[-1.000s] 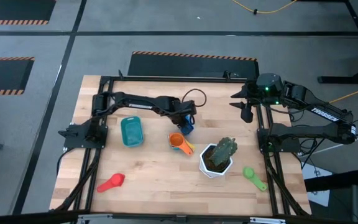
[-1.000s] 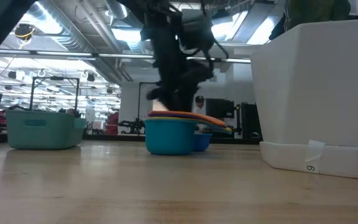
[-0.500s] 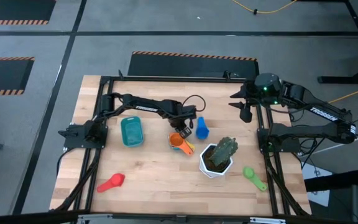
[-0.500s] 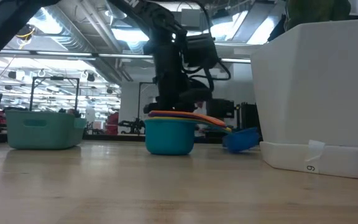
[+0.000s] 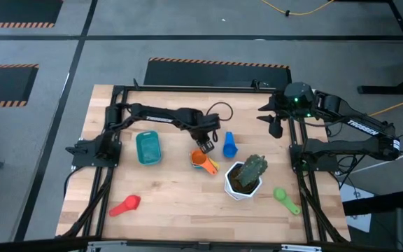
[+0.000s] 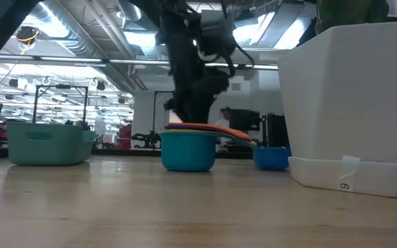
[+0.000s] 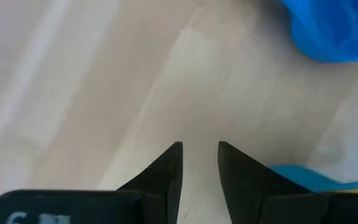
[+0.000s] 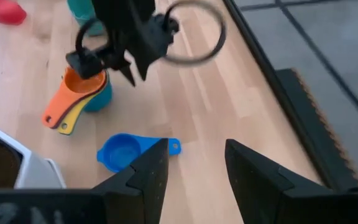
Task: Nest measuring cups in basket
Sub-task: Stack the blue measuring cup on top of the orange measuring cup
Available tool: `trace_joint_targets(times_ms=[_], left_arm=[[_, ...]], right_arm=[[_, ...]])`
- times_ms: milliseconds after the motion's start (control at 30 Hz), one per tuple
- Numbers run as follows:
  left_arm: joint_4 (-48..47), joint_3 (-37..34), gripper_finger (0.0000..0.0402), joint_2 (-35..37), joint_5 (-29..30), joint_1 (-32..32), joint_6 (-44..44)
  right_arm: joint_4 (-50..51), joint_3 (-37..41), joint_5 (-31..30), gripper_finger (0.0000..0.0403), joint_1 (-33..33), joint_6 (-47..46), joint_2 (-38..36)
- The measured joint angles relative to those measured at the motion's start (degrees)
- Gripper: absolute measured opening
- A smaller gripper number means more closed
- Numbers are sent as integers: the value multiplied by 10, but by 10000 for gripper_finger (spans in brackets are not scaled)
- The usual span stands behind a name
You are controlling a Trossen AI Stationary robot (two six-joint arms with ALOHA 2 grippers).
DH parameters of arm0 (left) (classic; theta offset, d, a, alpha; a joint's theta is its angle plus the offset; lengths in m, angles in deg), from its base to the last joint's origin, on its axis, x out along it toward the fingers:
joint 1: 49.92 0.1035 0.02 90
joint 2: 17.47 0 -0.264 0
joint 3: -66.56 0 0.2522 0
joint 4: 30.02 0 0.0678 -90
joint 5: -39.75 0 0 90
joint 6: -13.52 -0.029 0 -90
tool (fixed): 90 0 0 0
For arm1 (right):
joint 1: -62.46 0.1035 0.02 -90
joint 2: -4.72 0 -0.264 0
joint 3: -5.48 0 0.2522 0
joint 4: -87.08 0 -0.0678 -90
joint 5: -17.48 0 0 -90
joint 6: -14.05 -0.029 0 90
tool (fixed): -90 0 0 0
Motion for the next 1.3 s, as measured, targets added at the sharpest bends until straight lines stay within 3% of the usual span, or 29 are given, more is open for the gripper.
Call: trace_joint_targets(times_ms=[200,367,533,700,833,1033,1300], left_arm=[[-18,0,94,76,12,19,-100],[-1,-25,94,160,102,21,-174],[49,-157,94,281,109,34,-185],[133,-316,94,392,53,34,-150],[212,-417,94,452,44,21,-115],[286,-500,94,476,44,6,-81],[309,-516,94,476,44,-7,-81]], right_arm=[[0,0,12,162,0,-66,1],[2,0,12,162,0,-89,11],[0,0,9,162,-1,-88,37],[-9,0,11,162,-4,-85,86],[-9,0,12,162,-4,-57,133],[-6,0,15,162,-4,-93,202],[-9,0,107,162,-4,-192,287]])
